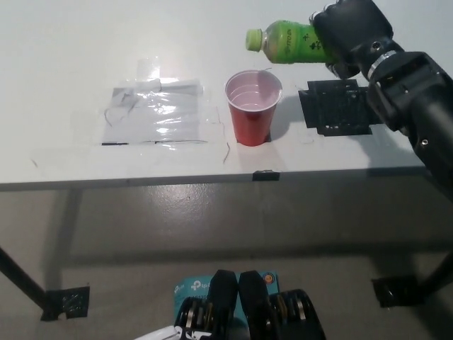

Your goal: The robot uses its right hand to pick up a bottle kept in the middle of the desk and tilt it into a cup kept next to it to pour water out

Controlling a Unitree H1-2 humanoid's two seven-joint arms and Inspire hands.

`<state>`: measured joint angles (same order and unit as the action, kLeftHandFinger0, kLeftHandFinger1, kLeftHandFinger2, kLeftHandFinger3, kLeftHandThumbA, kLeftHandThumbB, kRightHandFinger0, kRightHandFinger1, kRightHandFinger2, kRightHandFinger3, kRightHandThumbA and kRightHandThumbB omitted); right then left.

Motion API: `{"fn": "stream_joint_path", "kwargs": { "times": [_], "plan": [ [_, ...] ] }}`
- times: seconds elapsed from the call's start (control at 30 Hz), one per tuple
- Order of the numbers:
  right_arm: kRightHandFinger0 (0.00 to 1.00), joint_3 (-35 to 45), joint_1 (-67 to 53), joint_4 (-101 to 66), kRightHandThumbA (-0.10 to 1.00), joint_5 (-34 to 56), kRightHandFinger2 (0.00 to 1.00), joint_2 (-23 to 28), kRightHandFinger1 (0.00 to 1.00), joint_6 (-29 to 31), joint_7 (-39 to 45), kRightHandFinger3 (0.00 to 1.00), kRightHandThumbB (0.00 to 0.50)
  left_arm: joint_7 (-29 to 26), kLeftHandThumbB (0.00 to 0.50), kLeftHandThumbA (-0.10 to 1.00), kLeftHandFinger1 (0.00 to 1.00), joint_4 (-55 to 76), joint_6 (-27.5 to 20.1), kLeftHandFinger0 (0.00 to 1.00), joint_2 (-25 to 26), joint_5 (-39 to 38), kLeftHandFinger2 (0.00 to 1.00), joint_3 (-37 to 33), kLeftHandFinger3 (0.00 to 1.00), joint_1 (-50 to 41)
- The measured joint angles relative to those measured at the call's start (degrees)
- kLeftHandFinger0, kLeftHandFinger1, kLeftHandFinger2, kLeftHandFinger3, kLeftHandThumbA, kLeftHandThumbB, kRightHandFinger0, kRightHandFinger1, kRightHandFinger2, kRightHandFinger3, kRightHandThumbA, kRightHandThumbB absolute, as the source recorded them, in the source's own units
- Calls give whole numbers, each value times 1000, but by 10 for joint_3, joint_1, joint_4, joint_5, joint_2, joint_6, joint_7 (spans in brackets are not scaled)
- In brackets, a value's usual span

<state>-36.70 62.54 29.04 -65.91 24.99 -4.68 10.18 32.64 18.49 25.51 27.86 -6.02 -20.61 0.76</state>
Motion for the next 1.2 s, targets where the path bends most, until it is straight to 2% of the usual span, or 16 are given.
{"fn": "stream_joint_path", "kwargs": {
  "times": [0.1,0.13,0.17,0.23,0.33,0.37,0.43,0.63,0.7,0.83,0.87,0.97,1.0,1.03,1.1,1.2],
  "plan": [
    [0,-2,2,-10,-100,-10,345,11,65,5,1,120,31,0,500,329,1000,0,0,1000,0,0,1000,0,1000,0],
    [0,-3,3,-14,-71,-14,366,15,78,8,2,226,14,0,500,323,1000,0,-1,1000,0,0,1000,0,1000,0],
    [0,-5,4,-16,-38,-19,360,19,75,11,2,260,2,0,500,320,1000,0,-1,1000,0,0,1000,0,1000,0],
    [0,-7,6,-23,-62,-26,277,28,11,14,8,295,27,0,500,342,1000,0,0,1000,0,0,1000,0,1000,0],
    [0,-7,10,-30,-100,-34,256,38,0,19,10,294,55,0,500,344,1000,0,0,1000,0,1,1000,0,1000,0],
    [0,-7,11,-33,-100,-35,237,40,0,22,10,200,57,0,500,332,1000,0,0,1000,0,1,1000,0,1000,0],
    [0,-7,11,-37,-89,-39,228,45,0,30,9,110,92,0,500,323,1000,0,0,1000,0,1,1000,0,1000,0],
    [0,-8,10,-46,-100,-47,214,48,2,59,3,100,97,0,500,326,1000,0,0,1000,0,1,1000,1,1000,0],
    [0,-9,10,-51,-100,-49,277,49,81,69,-3,2,80,0,500,338,1000,0,0,1000,0,1,1000,1,1000,0],
    [0,-10,8,-55,-100,-59,361,52,192,87,-23,37,81,0,500,337,1000,0,0,1000,0,3,1000,1,1000,0],
    [0,-11,7,-56,-100,-61,352,52,186,90,-27,96,89,0,500,339,1000,0,0,1000,0,3,1000,1,1000,0],
    [0,-17,4,-57,-4,-72,303,55,184,99,-44,164,21,0,500,327,1000,0,0,1000,0,4,1000,1,1000,0],
    [0,-21,1,-57,32,-75,265,56,169,102,-48,125,70,0,500,327,1000,0,0,1000,0,4,1000,1,1000,0],
    [0,-24,-1,-57,16,-82,234,57,152,104,-50,113,36,0,500,317,1000,0,0,1000,0,4,1000,1,1000,0],
    [0,-30,-4,-57,64,-90,158,58,79,107,-54,86,58,0,500,332,1000,1,0,1000,0,4,1000,1,1000,0],
    [0,-47,-4,-56,3,-113,99,63,3,115,-61,0,71,0,500,325,1000,1,0,1000,0,4,1000,4,1000,3]
  ]
}}
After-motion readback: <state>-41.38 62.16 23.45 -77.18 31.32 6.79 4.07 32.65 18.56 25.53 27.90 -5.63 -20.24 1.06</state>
